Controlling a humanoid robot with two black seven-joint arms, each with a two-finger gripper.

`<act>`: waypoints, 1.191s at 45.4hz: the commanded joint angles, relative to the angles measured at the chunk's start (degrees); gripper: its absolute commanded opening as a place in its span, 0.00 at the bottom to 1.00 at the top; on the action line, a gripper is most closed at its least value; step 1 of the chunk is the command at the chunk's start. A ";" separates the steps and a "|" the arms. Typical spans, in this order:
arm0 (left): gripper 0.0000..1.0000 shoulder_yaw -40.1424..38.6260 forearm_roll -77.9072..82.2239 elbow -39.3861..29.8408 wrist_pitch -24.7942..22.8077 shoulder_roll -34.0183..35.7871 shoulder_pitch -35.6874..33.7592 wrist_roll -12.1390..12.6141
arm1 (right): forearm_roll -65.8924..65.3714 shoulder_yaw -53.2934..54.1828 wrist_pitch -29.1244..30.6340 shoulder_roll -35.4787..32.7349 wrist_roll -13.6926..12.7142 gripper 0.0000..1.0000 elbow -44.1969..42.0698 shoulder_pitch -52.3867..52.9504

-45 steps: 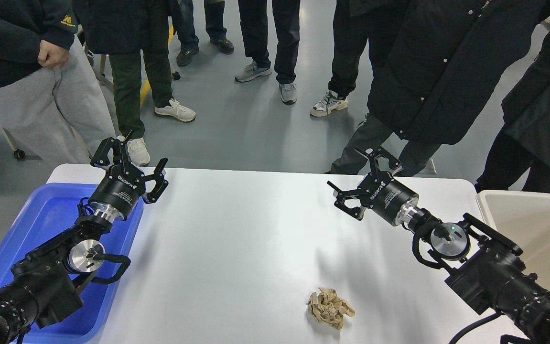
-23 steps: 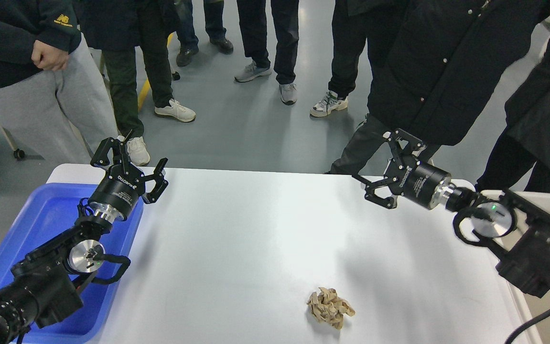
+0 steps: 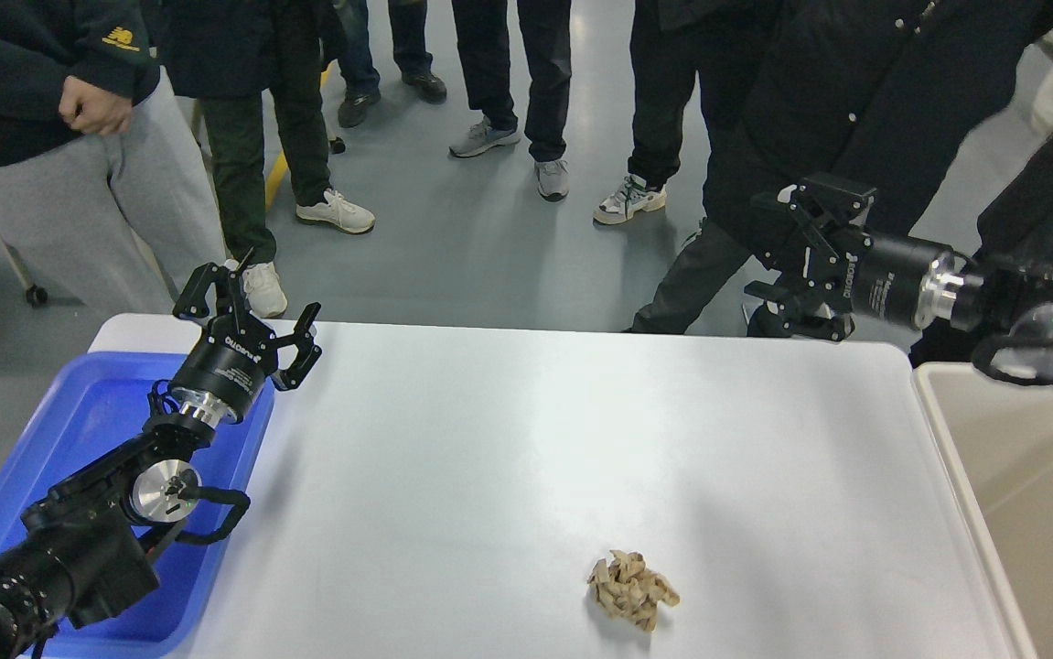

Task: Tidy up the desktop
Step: 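Raise the right gripper and swing it over the table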

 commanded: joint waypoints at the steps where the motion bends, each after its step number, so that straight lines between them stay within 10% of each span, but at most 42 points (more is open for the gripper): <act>1: 1.00 0.00 0.00 0.00 0.00 0.03 -0.09 0.00 | -1.70 -11.02 -3.35 -9.21 -0.11 1.00 9.99 10.93; 27: 1.00 -0.09 0.00 0.00 0.00 -0.06 0.00 0.00 | -4.95 -52.50 -2.21 -22.84 -3.27 1.00 30.74 48.27; 54: 1.00 -0.08 0.00 0.00 0.00 -0.06 0.00 0.00 | -4.07 -73.60 -2.65 5.10 -4.24 1.00 30.04 63.76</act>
